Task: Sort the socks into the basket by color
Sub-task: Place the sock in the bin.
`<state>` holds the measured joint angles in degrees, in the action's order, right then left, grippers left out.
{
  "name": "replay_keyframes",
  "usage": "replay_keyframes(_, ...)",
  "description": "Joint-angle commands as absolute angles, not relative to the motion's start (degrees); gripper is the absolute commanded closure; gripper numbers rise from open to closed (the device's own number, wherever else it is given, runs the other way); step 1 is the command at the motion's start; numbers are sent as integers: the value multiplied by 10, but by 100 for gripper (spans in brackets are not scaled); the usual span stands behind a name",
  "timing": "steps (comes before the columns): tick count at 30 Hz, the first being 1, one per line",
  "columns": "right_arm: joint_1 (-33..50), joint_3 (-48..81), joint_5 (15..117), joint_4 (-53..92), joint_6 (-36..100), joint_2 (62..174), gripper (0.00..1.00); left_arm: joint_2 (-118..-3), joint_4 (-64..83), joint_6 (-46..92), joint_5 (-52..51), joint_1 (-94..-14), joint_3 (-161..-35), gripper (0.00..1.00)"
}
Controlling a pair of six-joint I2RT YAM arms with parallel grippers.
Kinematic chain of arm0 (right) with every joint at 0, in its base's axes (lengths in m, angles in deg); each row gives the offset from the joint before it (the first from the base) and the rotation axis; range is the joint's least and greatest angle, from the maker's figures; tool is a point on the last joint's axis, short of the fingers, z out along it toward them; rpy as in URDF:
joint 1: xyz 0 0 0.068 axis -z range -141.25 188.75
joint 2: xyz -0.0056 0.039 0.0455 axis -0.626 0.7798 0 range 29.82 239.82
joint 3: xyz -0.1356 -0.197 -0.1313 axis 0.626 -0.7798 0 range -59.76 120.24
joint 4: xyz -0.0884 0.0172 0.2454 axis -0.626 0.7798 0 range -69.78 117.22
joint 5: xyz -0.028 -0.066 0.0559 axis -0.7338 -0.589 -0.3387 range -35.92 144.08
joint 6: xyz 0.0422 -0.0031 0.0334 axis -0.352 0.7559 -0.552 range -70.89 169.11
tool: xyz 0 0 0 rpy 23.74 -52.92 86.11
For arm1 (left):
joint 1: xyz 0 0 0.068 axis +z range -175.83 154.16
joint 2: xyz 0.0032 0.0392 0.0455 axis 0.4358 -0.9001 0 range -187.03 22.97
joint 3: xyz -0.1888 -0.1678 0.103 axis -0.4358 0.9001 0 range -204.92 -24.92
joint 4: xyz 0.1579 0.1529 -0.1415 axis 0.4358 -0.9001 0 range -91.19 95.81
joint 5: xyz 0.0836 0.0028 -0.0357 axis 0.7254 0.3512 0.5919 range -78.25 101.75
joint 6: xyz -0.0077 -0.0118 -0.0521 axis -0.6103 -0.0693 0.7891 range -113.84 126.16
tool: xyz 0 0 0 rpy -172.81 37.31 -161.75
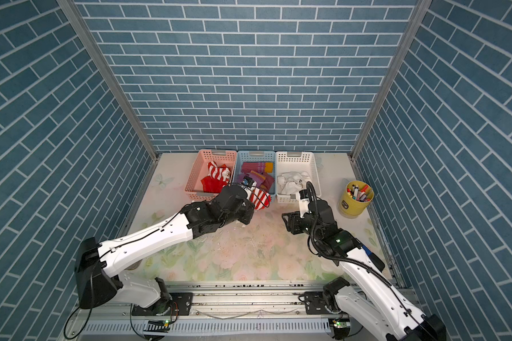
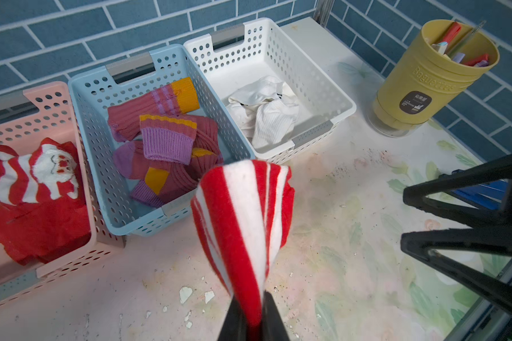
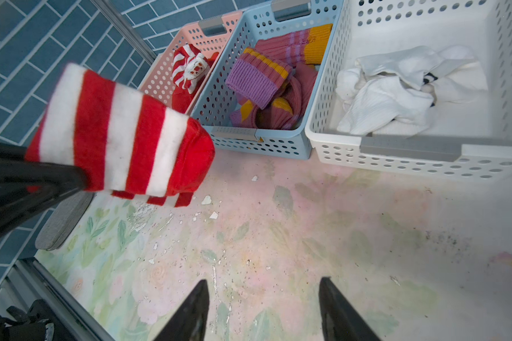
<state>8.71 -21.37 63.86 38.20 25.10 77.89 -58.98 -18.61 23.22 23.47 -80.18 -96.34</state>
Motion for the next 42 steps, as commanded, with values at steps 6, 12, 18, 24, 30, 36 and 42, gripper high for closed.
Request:
replay_keyframes(6,88,-215,654,369,245,775,41,-565,-227,202,207,-745,-996,90)
replay_keyframes(12,89,-216,656,374,241,762,41,-569,-201,190,154,-653,-1016,91)
replay_keyframes(18,89,-218,652,394,239,743,41,-625,-198,186,122,-569,-1050,93)
replay_keyframes(24,88,-219,658,396,231,740,42,-702,-196,169,99,-505,-1107,94)
replay_keyframes(30,88,-219,659,400,228,737,41,-798,-211,144,85,-458,-1186,95)
replay_keyframes(36,88,-217,654,404,228,737,41,-872,-225,144,62,-418,-1252,93)
replay_keyframes(42,88,-210,652,409,228,739,41,-936,-251,152,41,-394,-1296,94)
